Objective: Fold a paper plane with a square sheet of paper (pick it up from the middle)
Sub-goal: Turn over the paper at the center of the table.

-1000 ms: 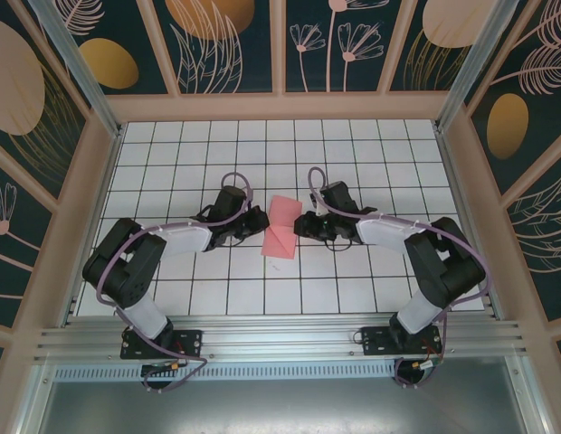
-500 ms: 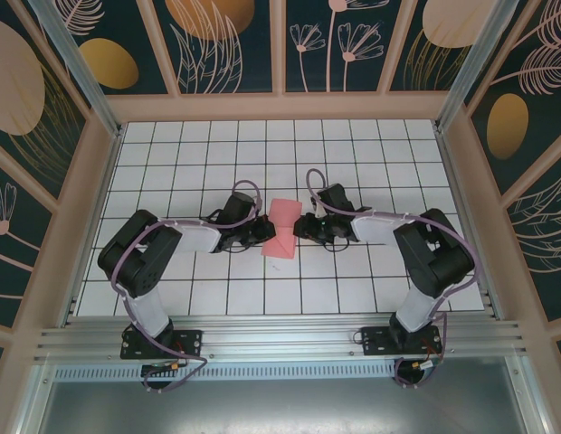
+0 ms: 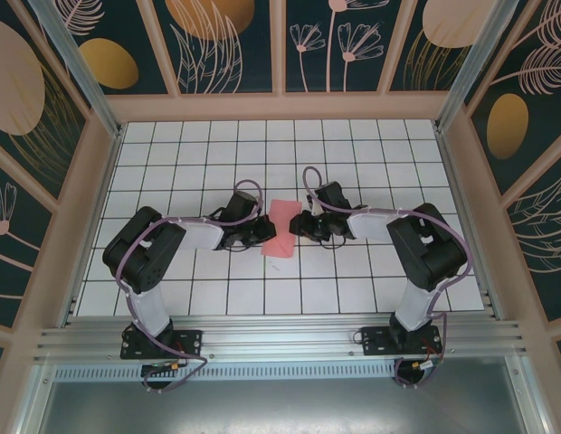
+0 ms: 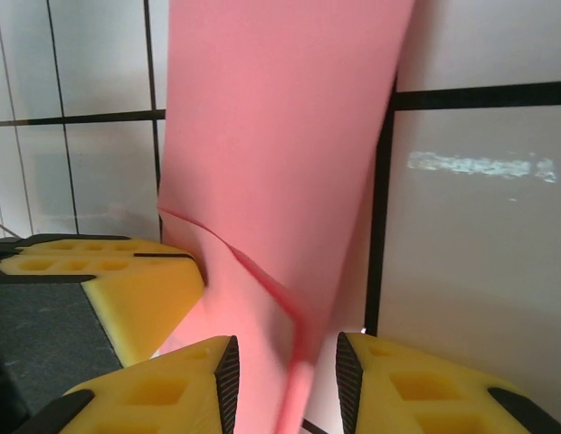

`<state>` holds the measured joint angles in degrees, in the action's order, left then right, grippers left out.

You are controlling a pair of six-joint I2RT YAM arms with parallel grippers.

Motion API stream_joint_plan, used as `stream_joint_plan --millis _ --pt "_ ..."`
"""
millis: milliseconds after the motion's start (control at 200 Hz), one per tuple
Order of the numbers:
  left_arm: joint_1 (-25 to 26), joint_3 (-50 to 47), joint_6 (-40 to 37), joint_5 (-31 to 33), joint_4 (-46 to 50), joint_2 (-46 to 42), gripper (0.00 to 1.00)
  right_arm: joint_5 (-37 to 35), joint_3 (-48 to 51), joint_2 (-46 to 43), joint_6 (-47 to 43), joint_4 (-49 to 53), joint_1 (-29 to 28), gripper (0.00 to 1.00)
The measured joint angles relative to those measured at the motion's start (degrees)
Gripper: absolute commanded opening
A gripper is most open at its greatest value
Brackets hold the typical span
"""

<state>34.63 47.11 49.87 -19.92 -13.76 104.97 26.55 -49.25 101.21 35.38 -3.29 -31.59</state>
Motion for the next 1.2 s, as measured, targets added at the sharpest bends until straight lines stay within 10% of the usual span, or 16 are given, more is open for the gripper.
stream_joint_plan --millis 861,1201 --pt "0.2 0.4 -0.2 0.4 0.5 0.1 0.07 -2.5 1.1 0.0 2.6 -1.0 -0.4 0.40" --pt "0.2 0.4 -0.2 0.4 0.5 0.1 0.07 -0.7 1.1 0.6 4.1 -2.7 -2.6 0.22"
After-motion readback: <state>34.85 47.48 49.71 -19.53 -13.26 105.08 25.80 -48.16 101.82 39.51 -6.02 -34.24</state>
